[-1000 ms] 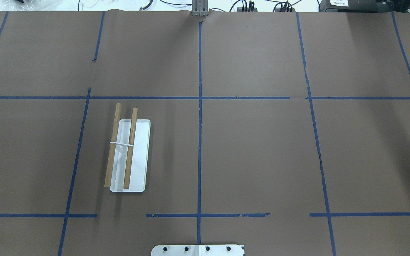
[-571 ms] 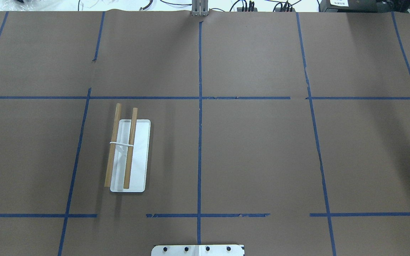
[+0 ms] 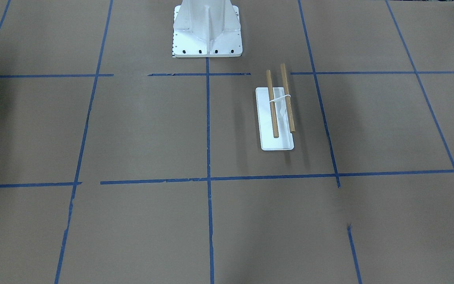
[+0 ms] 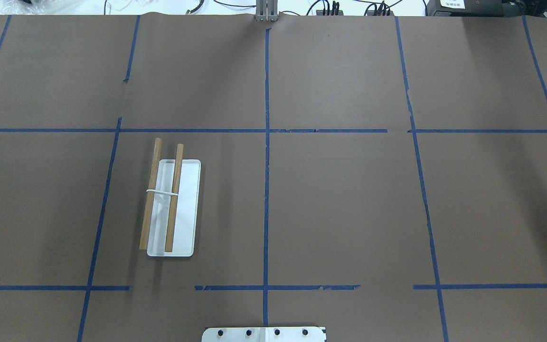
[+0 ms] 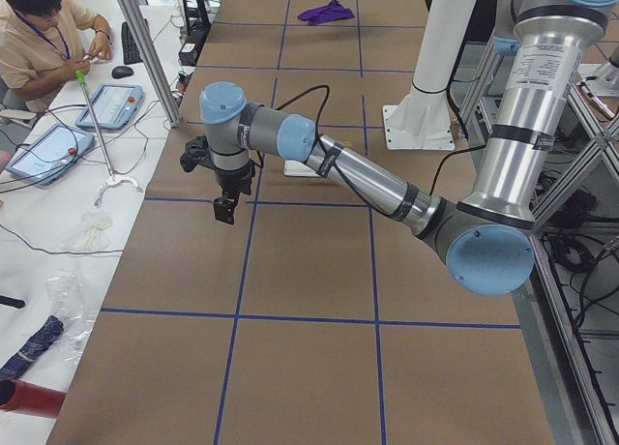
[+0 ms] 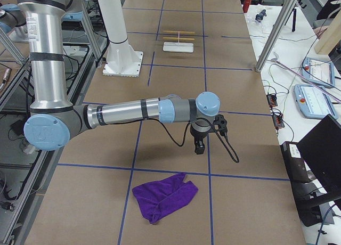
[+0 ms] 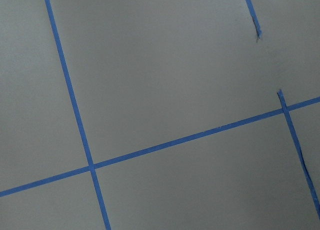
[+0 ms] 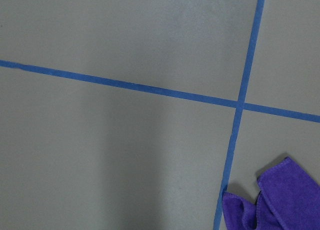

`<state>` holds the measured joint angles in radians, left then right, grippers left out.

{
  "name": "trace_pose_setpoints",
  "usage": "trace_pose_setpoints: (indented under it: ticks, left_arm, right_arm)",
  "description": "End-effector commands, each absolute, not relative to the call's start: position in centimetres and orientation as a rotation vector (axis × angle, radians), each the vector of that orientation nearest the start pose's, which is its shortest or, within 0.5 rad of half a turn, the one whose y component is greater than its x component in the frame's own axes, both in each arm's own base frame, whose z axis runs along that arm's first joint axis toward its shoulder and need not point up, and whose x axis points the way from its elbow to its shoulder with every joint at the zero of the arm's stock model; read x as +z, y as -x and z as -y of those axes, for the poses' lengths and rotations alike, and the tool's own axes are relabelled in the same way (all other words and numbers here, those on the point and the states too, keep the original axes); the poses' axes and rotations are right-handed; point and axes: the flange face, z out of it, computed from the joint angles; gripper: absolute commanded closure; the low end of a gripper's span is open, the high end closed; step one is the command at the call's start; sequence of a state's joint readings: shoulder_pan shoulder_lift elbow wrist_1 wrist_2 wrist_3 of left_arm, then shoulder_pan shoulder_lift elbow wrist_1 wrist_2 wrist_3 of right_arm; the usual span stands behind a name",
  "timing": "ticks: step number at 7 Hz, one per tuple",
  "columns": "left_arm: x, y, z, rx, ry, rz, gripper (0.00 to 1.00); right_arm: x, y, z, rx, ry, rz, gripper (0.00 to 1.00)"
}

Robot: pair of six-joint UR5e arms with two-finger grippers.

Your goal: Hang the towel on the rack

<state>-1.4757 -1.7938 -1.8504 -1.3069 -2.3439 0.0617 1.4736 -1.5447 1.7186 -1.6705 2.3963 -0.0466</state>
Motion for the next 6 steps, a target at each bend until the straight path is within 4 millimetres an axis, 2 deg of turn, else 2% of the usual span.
trace_pose_setpoints:
  ticks: [1, 5, 6]
  left_arm:
    - [43.3, 1.1, 55.4, 0.242, -0.217, -0.775, 0.00]
    - [43.4, 1.0, 55.4, 0.244, -0.215, -0.776, 0.00]
    - [43.2, 1.0, 55.4, 0.244, -0.217, -0.779, 0.00]
  right_arm:
    - [57.8, -0.9, 50.5, -0.168, -0.046, 0.858, 0.00]
    - [57.5, -0.4, 50.4, -0.177, -0.048, 0.865, 0.00]
    - [57.0, 0.8, 50.4, -0.208, -0.048, 0.864, 0.00]
